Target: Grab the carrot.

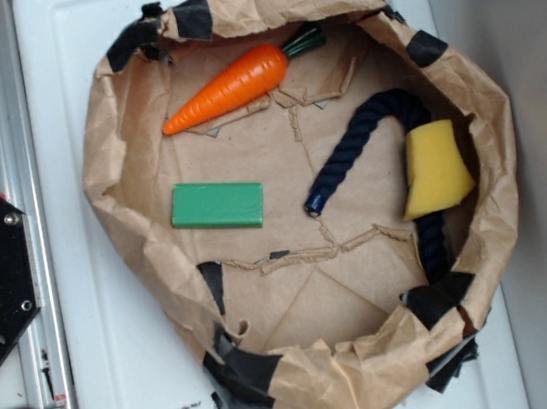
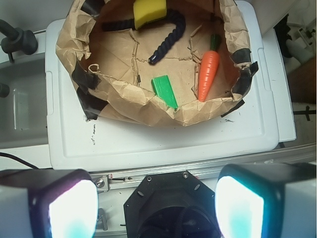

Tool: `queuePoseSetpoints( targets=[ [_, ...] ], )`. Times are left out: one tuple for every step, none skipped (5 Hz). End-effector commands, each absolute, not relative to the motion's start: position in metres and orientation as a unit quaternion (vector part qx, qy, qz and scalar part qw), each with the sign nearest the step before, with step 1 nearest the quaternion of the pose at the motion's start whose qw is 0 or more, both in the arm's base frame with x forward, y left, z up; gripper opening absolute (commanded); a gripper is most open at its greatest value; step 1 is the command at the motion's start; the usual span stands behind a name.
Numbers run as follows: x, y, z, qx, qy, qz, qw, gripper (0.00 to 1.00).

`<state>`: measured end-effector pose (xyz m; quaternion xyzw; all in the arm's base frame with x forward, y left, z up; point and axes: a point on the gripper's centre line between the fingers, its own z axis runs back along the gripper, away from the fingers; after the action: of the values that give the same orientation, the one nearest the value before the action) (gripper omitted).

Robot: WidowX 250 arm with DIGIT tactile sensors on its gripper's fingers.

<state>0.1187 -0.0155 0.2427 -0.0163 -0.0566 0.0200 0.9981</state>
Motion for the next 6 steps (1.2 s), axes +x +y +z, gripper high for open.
queuePoseSetpoints(
  targets=[
    [0.119,-0.015,0.243,-0.016,-0.057,0.02,0.998,1.0],
    [0.169,0.002,0.205,0.012,-0.088,0.089,0.992,1.0],
    [0.207,-0.001,0.186,0.02,-0.112,0.121,0.986,1.0],
    [0.237,-0.002,0.163,0.043,-0.12,0.147,0.981,1.0],
    [0.257,0.005,0.124,0.067,-0.124,0.183,0.973,1.0],
    [0.266,0.012,0.089,0.092,-0.114,0.191,0.971,1.0]
  ],
)
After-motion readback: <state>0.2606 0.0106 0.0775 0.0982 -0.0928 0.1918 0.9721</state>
